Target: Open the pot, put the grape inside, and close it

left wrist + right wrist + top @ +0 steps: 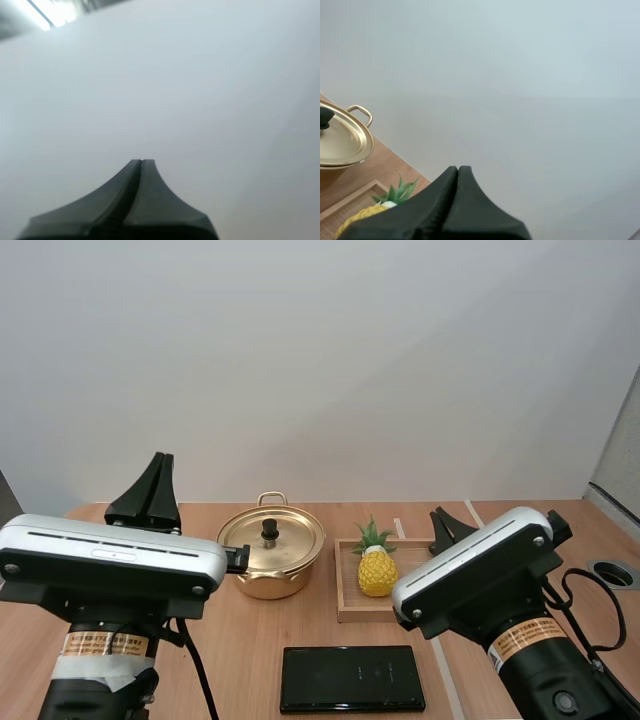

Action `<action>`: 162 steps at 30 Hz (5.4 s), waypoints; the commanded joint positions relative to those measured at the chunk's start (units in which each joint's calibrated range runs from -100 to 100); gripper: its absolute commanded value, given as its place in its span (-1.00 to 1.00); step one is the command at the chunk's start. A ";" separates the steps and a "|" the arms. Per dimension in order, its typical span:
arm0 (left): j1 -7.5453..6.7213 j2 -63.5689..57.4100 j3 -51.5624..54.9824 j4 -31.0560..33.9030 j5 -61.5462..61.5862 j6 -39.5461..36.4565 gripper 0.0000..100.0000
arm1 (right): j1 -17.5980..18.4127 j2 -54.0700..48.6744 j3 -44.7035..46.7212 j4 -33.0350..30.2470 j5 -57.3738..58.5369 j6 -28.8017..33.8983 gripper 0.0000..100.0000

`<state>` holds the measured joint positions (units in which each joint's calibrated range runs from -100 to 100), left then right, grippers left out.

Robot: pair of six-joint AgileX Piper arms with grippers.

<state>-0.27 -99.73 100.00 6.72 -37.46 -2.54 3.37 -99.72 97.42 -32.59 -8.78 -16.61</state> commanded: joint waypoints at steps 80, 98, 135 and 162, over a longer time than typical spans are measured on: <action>-0.13 80.42 -96.56 -6.72 127.32 -2.41 -0.04 | -0.88 68.67 -80.53 6.07 108.78 14.30 0.00; -0.13 80.68 -96.44 -11.29 130.03 3.29 1.00 | -0.88 68.67 -80.53 8.73 108.78 12.52 1.00; -0.13 94.18 -80.21 -25.54 130.07 24.82 1.00 | -0.88 68.67 -80.53 8.87 108.78 12.52 1.00; -0.13 105.57 -80.21 -26.46 124.63 26.66 1.00 | -0.88 68.67 -80.53 9.10 108.78 12.52 1.00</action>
<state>-0.27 4.88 19.69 -18.22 87.88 23.75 2.69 -30.67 16.78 -23.25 99.90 -3.87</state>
